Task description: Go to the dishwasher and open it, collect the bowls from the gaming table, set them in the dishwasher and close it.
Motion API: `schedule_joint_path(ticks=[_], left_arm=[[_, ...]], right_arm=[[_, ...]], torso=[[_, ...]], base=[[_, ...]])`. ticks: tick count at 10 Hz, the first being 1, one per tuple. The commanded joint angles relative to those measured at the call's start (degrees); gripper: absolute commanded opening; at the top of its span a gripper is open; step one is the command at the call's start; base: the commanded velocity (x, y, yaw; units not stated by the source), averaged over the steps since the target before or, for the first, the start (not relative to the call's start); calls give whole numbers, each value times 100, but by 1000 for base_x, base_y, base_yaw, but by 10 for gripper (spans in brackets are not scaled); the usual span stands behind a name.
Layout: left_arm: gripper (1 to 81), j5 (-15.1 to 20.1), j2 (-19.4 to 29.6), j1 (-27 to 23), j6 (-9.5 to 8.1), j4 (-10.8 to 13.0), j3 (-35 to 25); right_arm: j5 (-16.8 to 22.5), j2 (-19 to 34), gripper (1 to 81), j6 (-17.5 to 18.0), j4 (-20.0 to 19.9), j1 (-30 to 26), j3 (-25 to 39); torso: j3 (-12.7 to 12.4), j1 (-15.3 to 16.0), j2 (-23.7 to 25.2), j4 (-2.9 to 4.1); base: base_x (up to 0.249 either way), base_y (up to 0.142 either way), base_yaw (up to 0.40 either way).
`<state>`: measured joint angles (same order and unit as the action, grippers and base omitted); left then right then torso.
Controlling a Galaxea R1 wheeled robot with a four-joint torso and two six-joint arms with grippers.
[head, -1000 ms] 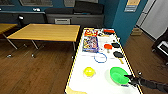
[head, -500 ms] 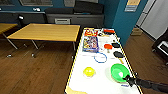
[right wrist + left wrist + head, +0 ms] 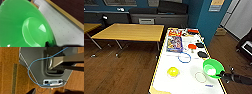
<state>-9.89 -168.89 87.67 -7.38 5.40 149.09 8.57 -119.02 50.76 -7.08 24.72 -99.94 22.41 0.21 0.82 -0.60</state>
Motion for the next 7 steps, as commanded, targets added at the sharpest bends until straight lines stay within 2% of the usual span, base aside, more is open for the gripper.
schedule_joint_path(ticks=[1,2,3,5,6,7], left_arm=[[811,391,-40,53,17,48,-20],[811,399,-40,36,17,66,-37],[811,400,-40,35,17,84,-46],[811,400,21,44,17,84,-133],[811,400,161,44,17,66,-370],[811,400,432,36,17,66,-886]], right_arm=[[1992,2567,10,-677,946,-623,2814],[2260,3033,10,-925,910,-413,3352],[2351,3439,10,-1049,910,-245,3838],[2298,4293,10,-1592,649,246,4649],[2202,4672,10,-2181,184,588,4896],[1915,4997,10,-3117,-551,950,5020]], torso=[[0,0,0,0],[0,0,0,0],[0,0,0,0],[0,0,0,0],[0,0,0,0],[0,0,0,0]], base=[[0,0,0],[0,0,0],[0,0,0],[0,0,0],[0,0,0],[0,0,0]])
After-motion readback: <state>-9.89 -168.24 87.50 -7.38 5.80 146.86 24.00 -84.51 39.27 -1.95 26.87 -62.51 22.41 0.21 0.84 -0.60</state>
